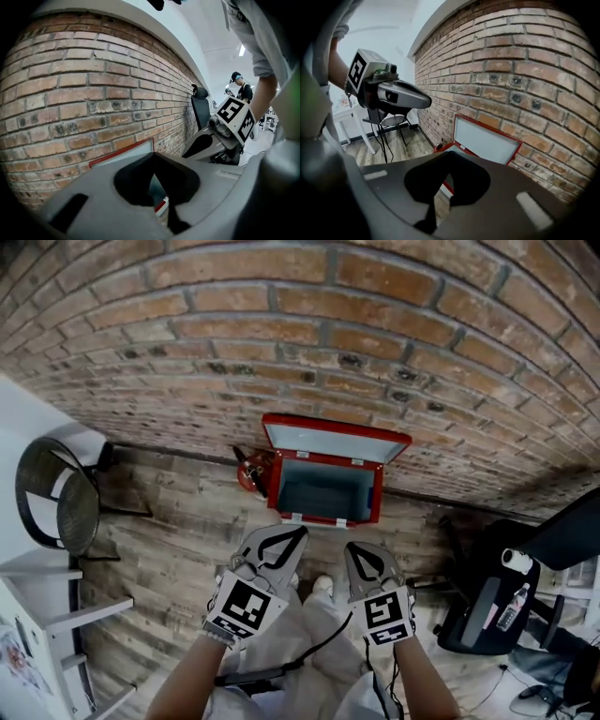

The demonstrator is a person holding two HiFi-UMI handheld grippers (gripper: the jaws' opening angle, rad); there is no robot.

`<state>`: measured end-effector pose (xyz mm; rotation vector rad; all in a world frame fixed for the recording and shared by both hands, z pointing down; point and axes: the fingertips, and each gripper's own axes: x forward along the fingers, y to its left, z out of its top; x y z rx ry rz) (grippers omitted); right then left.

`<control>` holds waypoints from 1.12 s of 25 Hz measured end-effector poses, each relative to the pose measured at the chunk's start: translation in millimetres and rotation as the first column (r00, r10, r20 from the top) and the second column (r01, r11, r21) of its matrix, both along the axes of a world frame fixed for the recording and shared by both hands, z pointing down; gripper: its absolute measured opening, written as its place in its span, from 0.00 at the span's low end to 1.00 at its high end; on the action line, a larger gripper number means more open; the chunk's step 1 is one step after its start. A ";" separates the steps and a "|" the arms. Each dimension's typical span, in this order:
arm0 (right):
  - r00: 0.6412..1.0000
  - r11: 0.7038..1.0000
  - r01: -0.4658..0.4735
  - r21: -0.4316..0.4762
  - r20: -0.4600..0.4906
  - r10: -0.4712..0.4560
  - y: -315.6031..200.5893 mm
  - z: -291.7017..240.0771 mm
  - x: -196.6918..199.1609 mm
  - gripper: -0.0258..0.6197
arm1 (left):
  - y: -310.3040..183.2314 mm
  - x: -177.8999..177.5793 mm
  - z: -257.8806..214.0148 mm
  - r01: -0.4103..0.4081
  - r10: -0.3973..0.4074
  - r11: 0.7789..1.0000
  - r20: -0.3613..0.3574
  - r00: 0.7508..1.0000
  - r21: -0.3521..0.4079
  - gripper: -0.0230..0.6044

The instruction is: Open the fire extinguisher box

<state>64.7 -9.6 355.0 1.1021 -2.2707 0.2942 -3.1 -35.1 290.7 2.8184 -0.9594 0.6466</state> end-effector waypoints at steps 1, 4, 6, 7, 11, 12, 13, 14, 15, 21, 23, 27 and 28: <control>1.000 1.000 -0.014 0.013 0.007 0.014 -1.4 -11.0 2.4 0.05 | -0.1 0.5 -9.8 -0.008 0.008 1.000 0.003 1.000 0.013 0.03; 0.999 0.997 -0.041 0.058 0.019 0.040 -5.6 -42.7 7.7 0.05 | -0.3 0.9 -37.6 -0.027 0.027 0.998 0.010 1.000 0.053 0.03; 0.999 0.995 -0.047 0.090 0.026 0.045 -7.3 -63.2 9.2 0.05 | 1.4 1.1 -56.0 -0.040 0.039 0.996 0.008 0.999 0.081 0.03; 0.998 0.993 -0.049 0.106 0.029 0.047 -7.8 -73.2 10.0 0.05 | 2.6 1.2 -64.6 -0.045 0.045 0.995 0.007 0.999 0.094 0.03; 0.996 0.981 -0.072 0.180 0.057 0.063 -14.8 -113.8 14.5 0.05 | -0.5 -1.0 -100.9 -0.047 0.048 0.986 0.000 0.999 0.163 0.03; 0.996 0.977 -0.078 0.201 0.067 0.066 -17.7 -123.6 15.2 0.05 | -2.9 -2.0 -109.9 -0.042 0.044 0.982 -0.004 0.999 0.183 0.03; 0.995 0.972 -0.083 0.218 0.075 0.069 -19.5 -132.6 16.0 0.05 | -4.3 -3.1 -117.6 -0.036 0.038 0.980 -0.009 0.999 0.197 0.03; 0.994 0.969 -0.088 0.231 0.080 0.071 -19.7 -140.5 16.9 0.05 | -4.5 -4.2 -124.1 -0.028 0.031 0.978 -0.015 0.999 0.206 0.03; 0.994 0.966 -0.092 0.241 0.084 0.073 -19.2 -147.7 17.3 0.05 | -4.3 -5.5 -130.2 -0.018 0.024 0.977 -0.023 0.999 0.212 0.03; 0.993 0.948 -0.085 0.307 0.104 0.056 -19.2 -180.9 12.2 0.05 | -3.3 -10.7 -160.6 0.008 0.003 0.963 -0.039 0.999 0.270 0.03; 0.994 0.944 -0.078 0.320 0.103 0.047 -16.9 -187.1 10.6 0.05 | -0.7 -10.0 -164.6 0.001 0.008 0.962 -0.032 0.999 0.275 0.03; 0.995 0.941 -0.054 0.335 0.094 0.024 -10.0 -196.7 4.4 0.05 | 0.8 -12.2 -173.3 -0.001 0.013 0.958 -0.042 0.999 0.287 0.03; 0.996 0.940 -0.048 0.339 0.089 0.018 -8.8 -198.3 3.1 0.05 | 0.6 -13.4 -175.8 0.002 0.012 0.956 -0.045 0.999 0.292 0.03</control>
